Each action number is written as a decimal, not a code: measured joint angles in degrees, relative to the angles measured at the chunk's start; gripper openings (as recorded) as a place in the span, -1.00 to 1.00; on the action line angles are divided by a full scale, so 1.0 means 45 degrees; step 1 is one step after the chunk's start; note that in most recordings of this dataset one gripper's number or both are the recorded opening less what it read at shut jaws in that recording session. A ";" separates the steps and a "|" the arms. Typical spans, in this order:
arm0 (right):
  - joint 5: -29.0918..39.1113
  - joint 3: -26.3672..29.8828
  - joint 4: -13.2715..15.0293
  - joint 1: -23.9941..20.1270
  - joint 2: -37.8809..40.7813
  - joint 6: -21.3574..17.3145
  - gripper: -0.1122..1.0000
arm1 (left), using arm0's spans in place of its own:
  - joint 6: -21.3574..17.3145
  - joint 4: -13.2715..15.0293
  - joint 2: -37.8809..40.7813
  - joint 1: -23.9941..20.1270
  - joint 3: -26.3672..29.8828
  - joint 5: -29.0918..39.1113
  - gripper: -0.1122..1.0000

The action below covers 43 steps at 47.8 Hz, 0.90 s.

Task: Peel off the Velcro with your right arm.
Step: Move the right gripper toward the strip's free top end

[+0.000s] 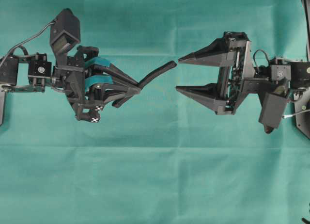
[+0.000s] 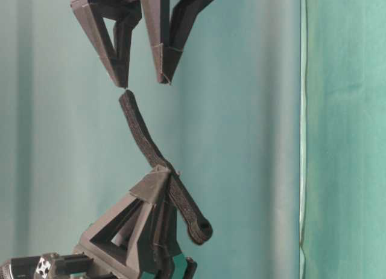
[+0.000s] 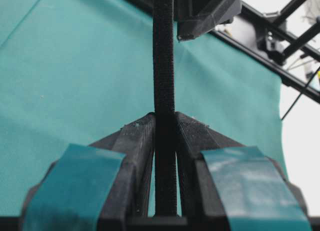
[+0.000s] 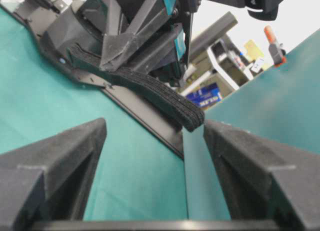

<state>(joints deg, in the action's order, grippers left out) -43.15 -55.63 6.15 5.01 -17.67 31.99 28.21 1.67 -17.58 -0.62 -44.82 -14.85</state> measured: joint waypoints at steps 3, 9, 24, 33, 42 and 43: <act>-0.0039 0.0000 -0.0020 0.0000 0.0000 0.0000 -0.02 | -0.0020 0.0000 0.0000 0.0000 0.0000 0.0000 -0.62; -0.0137 0.0000 0.0000 -0.0020 0.0039 0.0000 -0.04 | -0.0020 0.0000 0.0000 0.0000 0.0000 0.0000 -0.62; -0.0449 0.0078 -0.0020 0.0059 0.0332 0.0000 -0.22 | 0.0000 0.0000 0.0000 0.0000 -0.0020 0.0000 -0.62; -0.0449 0.0117 0.0000 0.0078 0.0391 0.0000 -0.33 | 0.0000 0.0000 -0.0020 0.0000 -0.0020 0.0000 -0.62; -0.0469 0.0117 0.0000 0.0098 0.0391 0.0000 -0.35 | 0.0000 0.0000 0.0000 0.0000 -0.0020 0.0000 -0.62; -0.0449 0.0117 0.0000 0.0078 0.0410 0.0000 -0.35 | 0.0000 0.0000 0.0000 0.0000 -0.0020 0.0000 -0.62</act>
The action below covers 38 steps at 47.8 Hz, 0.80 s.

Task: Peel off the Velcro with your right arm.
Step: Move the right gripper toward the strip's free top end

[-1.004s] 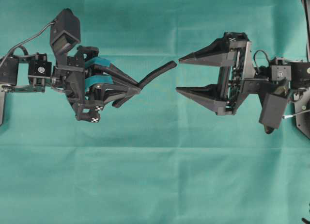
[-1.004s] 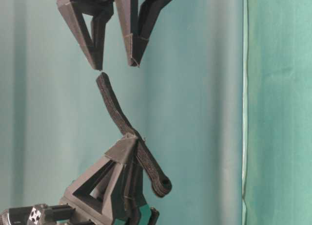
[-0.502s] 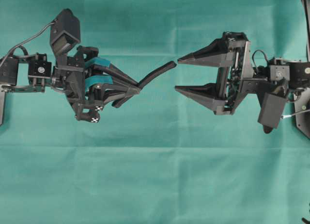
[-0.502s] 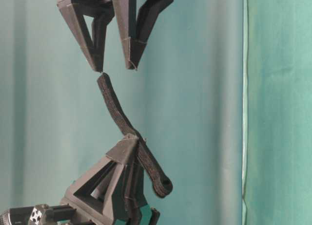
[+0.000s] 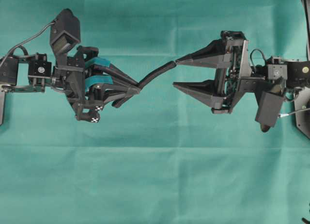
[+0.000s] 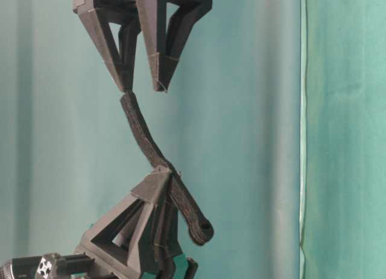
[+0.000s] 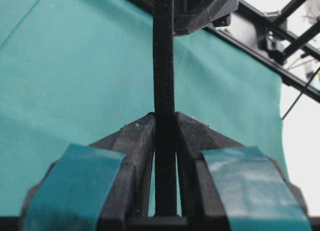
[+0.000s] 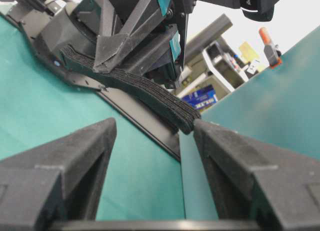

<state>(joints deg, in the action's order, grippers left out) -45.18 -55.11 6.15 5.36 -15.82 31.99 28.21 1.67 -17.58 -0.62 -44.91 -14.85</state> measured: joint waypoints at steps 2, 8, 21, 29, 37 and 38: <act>-0.0020 0.0000 -0.0020 0.0020 -0.0020 0.0000 -0.36 | 0.0000 0.0000 0.0000 0.0000 0.0000 0.0000 -0.62; -0.0039 0.0000 0.0000 0.0020 -0.0020 0.0000 -0.46 | 0.0000 0.0000 0.0000 0.0000 0.0000 0.0000 -0.62; -0.0195 0.0000 -0.0020 0.0117 -0.0020 0.0000 -0.69 | 0.0000 0.0000 0.0000 0.0000 0.0000 0.0000 -0.62; -0.0371 0.0000 -0.0020 0.0195 -0.0020 0.0000 -0.79 | 0.0000 0.0000 0.0000 0.0000 0.0000 0.0000 -0.62; -0.0508 0.0000 -0.0039 0.0312 -0.0020 0.0000 -0.85 | 0.0000 0.0000 0.0000 0.0000 0.0000 0.0000 -0.62; -0.0508 0.0000 -0.0059 0.0332 -0.0020 0.0000 -0.86 | 0.0000 0.0000 0.0000 0.0000 0.0000 0.0000 -0.62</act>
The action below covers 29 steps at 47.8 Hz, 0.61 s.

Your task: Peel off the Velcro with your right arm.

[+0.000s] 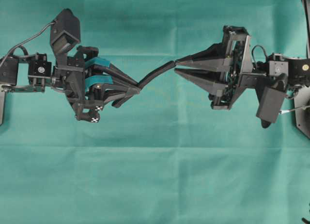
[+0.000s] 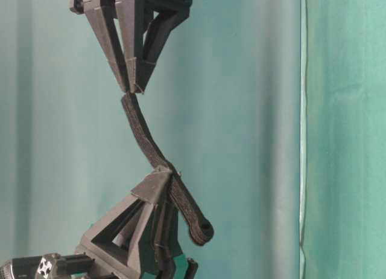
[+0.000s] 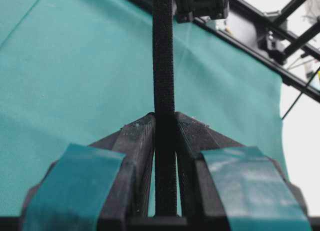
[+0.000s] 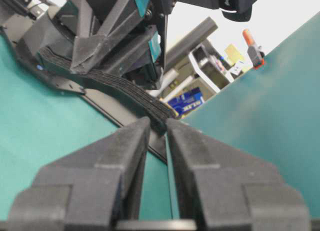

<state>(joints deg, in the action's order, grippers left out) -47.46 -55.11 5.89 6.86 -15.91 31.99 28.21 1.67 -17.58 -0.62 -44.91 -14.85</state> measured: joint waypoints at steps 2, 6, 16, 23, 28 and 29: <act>-0.0020 0.0000 0.0000 0.0000 0.0000 0.0000 -0.86 | 0.0000 0.0000 0.0000 0.0000 0.0000 0.0020 -0.62; -0.0020 0.0000 -0.0039 0.0039 0.0000 0.0000 -0.86 | 0.0000 0.0000 -0.0020 0.0000 0.0000 0.0000 -0.62; -0.0059 -0.0039 -0.0117 0.0039 0.0000 0.0000 -0.86 | 0.0000 0.0000 0.0000 0.0000 0.0000 0.0000 -0.62; -0.0137 -0.0137 -0.0117 0.0039 0.0000 0.0000 -0.86 | 0.0000 0.0000 0.0000 0.0000 0.0000 0.0000 -0.62; -0.0137 -0.0176 -0.0117 0.0039 0.0020 0.0000 -0.86 | 0.0000 0.0000 0.0000 0.0000 0.0000 0.0000 -0.62; -0.0137 -0.0176 -0.0117 0.0020 0.0000 0.0000 -0.86 | 0.0000 0.0000 0.0000 0.0000 0.0000 0.0000 -0.62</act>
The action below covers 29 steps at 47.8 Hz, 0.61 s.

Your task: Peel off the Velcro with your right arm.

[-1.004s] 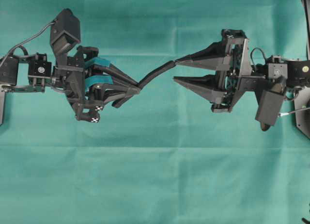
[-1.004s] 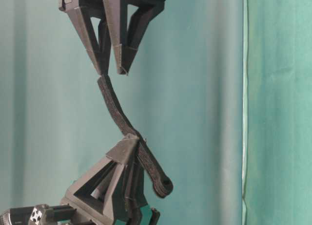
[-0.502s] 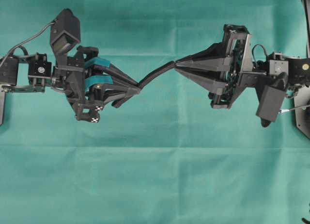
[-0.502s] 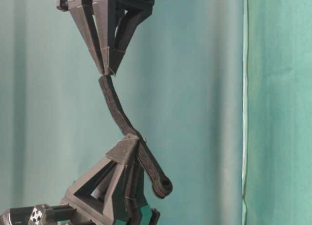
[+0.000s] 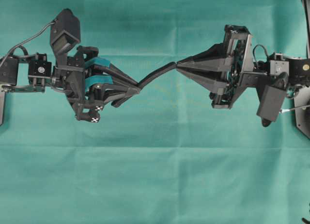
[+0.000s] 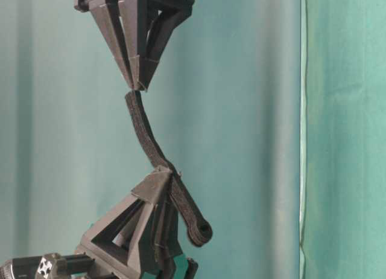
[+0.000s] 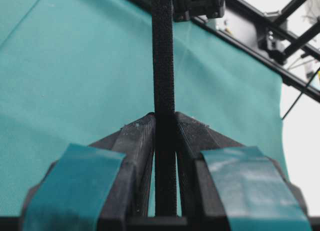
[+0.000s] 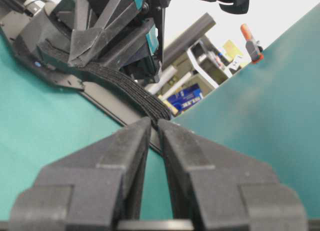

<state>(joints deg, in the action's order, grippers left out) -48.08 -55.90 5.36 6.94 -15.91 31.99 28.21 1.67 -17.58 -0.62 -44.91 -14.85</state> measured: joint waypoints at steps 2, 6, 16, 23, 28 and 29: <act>0.0000 0.0020 0.0000 0.0000 0.0000 0.0000 -0.86 | 0.0020 0.0000 -0.0020 0.0000 0.0000 0.0000 -0.62; 0.0000 0.0000 0.0000 0.0020 0.0000 0.0000 -0.86 | 0.0000 -0.0020 0.0000 0.0000 0.0000 0.0000 -0.62; 0.0000 0.0020 -0.0020 0.0020 0.0000 -0.0020 -0.86 | 0.0000 0.0000 0.0000 0.0000 0.0000 0.0000 -0.62; -0.0020 0.0000 0.0000 0.0000 0.0059 0.0000 -0.86 | 0.0020 0.0000 0.0000 0.0000 0.0000 0.0000 -0.62; -0.0020 0.0039 -0.0020 0.0020 0.0234 0.0000 -0.86 | 0.0000 0.0000 0.0000 0.0000 0.0000 0.0000 -0.62; -0.0020 0.0039 -0.0020 0.0020 0.0254 -0.0020 -0.86 | 0.0000 0.0000 0.0000 0.0000 0.0000 0.0000 -0.62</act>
<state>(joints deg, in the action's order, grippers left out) -48.16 -55.72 5.27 7.03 -14.77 31.90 28.21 1.67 -17.58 -0.62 -44.91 -14.85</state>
